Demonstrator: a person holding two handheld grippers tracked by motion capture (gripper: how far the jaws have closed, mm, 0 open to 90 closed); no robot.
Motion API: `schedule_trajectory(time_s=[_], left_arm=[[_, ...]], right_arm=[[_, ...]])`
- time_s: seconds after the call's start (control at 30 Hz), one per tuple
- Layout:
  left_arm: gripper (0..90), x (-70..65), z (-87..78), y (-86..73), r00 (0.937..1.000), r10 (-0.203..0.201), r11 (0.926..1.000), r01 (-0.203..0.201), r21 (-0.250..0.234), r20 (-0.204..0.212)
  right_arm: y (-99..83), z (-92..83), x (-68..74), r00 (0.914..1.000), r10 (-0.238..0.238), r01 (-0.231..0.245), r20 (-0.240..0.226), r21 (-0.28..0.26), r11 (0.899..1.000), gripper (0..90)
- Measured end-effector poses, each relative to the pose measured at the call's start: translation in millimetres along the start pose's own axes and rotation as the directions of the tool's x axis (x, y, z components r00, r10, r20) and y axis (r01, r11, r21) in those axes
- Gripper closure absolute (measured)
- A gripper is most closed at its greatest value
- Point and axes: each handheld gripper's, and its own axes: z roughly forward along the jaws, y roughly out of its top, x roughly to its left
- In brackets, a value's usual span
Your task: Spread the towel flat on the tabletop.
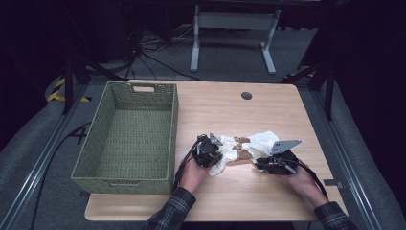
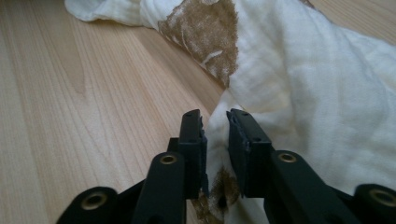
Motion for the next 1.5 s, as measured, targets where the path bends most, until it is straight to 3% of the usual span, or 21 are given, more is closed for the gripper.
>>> schedule_trajectory(time_s=[0.07,0.23,0.47,0.53,0.8,0.9,1.0,1.07,1.13,1.2,1.3,1.43,1.5], left_arm=[[87.6,0.1,-0.1,-0.1,1.0,0.003,1.0,-0.003,0.003,0.0],[87.6,0.8,0.4,-0.2,1.0,0.005,1.0,-0.005,0.001,0.002],[87.7,-1.5,1.0,-0.4,1.0,0.002,1.0,-0.002,0.0,-0.007],[87.7,-1.2,-0.2,0.3,0.9999,0.013,0.9997,-0.013,0.019,-0.008],[87.7,-1.1,1.0,-0.2,0.9999,0.009,1.0,-0.009,0.004,-0.006],[87.7,-1.0,1.1,-0.2,0.9999,0.011,0.9999,-0.011,0.005,-0.005],[87.5,-1.0,1.7,-0.5,1.0,0.004,1.0,-0.004,-0.005,-0.003],[87.1,-0.4,0.7,-0.2,1.0,0.002,1.0,-0.002,0.006,0.002],[80.5,-0.7,0.1,0.2,0.9999,-0.003,1.0,0.003,0.0,0.011],[76.2,-2.2,-5.2,1.3,0.9999,0.014,0.9999,-0.014,-0.002,-0.009],[71.5,-7.1,-17.5,1.7,0.9997,0.014,0.9991,-0.014,-0.04,-0.019],[71.5,-16.6,-31.1,-0.4,0.9995,0.032,0.9976,-0.032,-0.062,-0.007],[73.3,-23.1,-30.6,-3.5,0.9992,0.039,0.9981,-0.039,-0.048,0.005]], right_arm=[[-0.3,-2.3,-0.4,0.9999,-0.011,0.011,0.012,0.0,1.0,88.5],[-0.9,-13.7,-3.8,0.9998,-0.003,0.003,0.022,-0.029,1.0,89.3],[-6.3,-44.6,-15.5,0.9975,0.058,-0.053,0.04,-0.121,0.991,89.7],[-9.6,-52.6,-20.0,0.996,0.072,-0.064,0.052,-0.14,0.988,89.7],[-31.6,-81.0,-44.3,0.982,0.151,-0.13,0.114,-0.172,0.977,89.8],[-34.7,-79.7,-50.4,0.9798,0.163,-0.143,0.116,-0.16,0.977,89.9],[-37.2,-62.6,-54.4,0.9812,0.162,-0.155,0.105,-0.072,0.985,89.8],[-38.1,-58.4,-54.5,0.9828,0.153,-0.148,0.103,-0.054,0.987,89.2],[-36.9,-60.8,-52.2,0.9842,0.146,-0.139,0.1,-0.077,0.987,84.5],[-35.8,-67.3,-50.4,0.9846,0.143,-0.133,0.101,-0.101,0.986,81.7],[-37.1,-77.7,-45.7,0.9843,0.14,-0.126,0.107,-0.128,0.984,80.2],[-42.0,-79.5,-39.4,0.9869,0.139,-0.13,0.081,-0.116,0.985,80.9],[-44.6,-76.2,-34.7,0.9885,0.131,-0.124,0.075,-0.099,0.987,80.8]])
